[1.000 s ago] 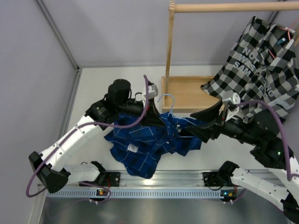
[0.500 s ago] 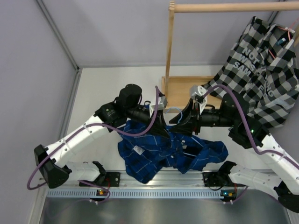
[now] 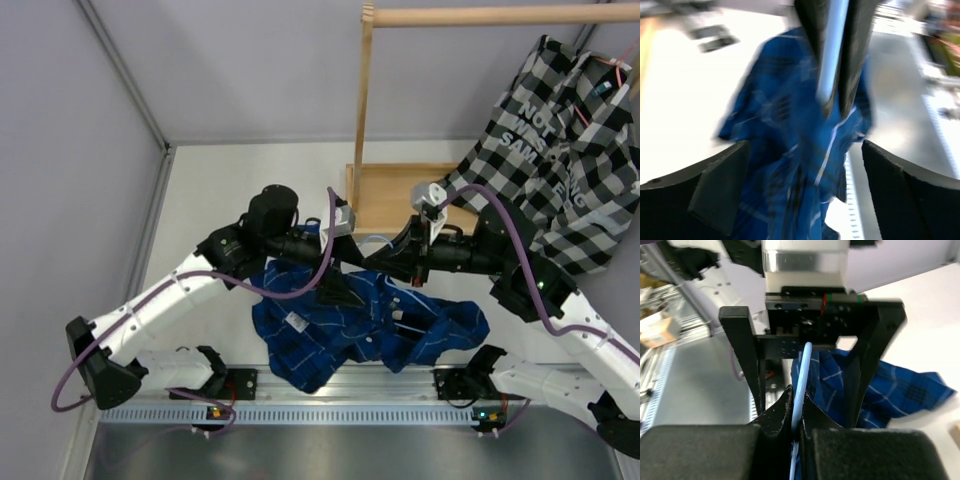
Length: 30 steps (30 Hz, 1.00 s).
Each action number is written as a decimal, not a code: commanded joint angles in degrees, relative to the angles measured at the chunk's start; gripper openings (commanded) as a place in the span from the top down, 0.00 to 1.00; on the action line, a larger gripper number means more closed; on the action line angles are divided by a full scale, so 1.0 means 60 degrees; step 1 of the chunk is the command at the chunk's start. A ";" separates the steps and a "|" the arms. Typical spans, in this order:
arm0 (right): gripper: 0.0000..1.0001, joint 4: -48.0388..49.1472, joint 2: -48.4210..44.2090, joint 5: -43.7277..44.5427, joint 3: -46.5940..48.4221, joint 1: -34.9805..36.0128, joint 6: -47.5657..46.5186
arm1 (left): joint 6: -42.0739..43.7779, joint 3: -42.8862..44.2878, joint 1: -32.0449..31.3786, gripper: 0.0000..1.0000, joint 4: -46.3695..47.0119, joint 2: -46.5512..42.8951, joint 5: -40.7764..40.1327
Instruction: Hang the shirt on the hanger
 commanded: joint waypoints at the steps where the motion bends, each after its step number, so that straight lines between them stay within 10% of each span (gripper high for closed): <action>1: 1.00 0.0126 -0.0587 0.2015 0.0088 0.0108 -0.0482 | -0.0106 -0.0199 0.0040 0.02 0.0332 -0.1104 -0.3183; 10: 1.00 -0.0784 -0.1452 0.4032 0.0863 0.0108 -0.0879 | -0.2228 -0.2687 0.0040 0.02 0.1251 -0.4838 -1.0948; 21: 1.00 -0.1238 -0.1672 0.3035 0.1962 0.0108 -0.0821 | -0.2392 -0.4566 0.0069 0.04 0.3466 -0.4013 -1.0456; 25: 1.00 -0.1267 -0.1804 0.2742 0.1963 0.0108 -0.0777 | -0.2333 -0.4010 0.0259 0.47 0.3963 -0.3000 -1.0574; 27: 1.00 -0.1282 -0.1921 0.2814 0.1905 0.0108 -0.0791 | -0.2363 -0.3863 0.0303 0.90 0.4154 -0.2678 -1.0764; 30: 1.00 -0.1384 -0.2053 0.3151 0.1773 0.0108 -0.0864 | -0.2597 -0.3686 0.0318 1.00 0.4154 -0.2529 -1.1334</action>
